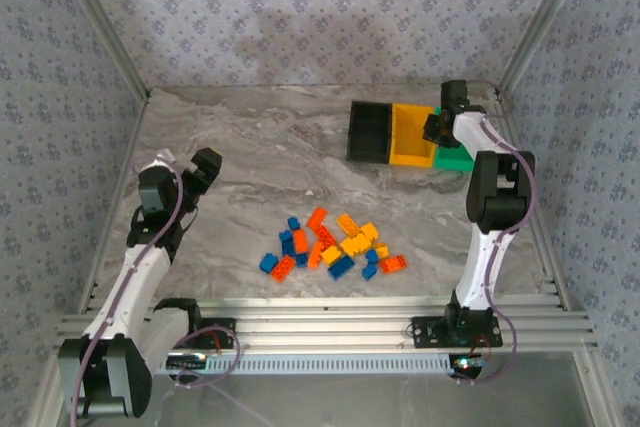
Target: Sort the legos into containers by color
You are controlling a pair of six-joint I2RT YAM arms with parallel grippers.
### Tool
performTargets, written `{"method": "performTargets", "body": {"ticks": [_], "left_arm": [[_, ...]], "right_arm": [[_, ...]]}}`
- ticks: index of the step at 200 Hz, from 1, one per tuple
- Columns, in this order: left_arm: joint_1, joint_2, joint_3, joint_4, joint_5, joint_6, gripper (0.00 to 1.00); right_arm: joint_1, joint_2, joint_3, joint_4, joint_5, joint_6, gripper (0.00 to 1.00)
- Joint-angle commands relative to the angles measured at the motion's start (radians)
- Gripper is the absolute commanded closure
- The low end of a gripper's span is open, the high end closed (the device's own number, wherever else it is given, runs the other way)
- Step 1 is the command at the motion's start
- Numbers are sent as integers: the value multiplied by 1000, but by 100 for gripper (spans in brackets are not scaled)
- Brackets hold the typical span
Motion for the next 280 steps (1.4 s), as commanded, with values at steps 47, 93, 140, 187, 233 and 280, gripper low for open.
{"method": "performTargets", "body": {"ticks": [47, 93, 140, 187, 233, 280], "left_arm": [[-17, 25, -35, 27, 96, -50, 0], [-65, -20, -54, -4, 81, -72, 0], [-80, -95, -89, -83, 68, -81, 0], [-86, -173, -149, -128, 60, -83, 0], [-87, -208, -165, -159, 62, -67, 0], [-86, -208, -157, -170, 58, -45, 0]], "right_arm": [[182, -79, -91, 2, 11, 67, 100], [414, -142, -173, 56, 70, 140, 100], [551, -151, -186, 38, 133, 183, 100], [600, -131, -186, 27, 127, 164, 100], [618, -137, -213, 1, 134, 180, 100], [635, -157, -242, 25, 163, 213, 59]]}}
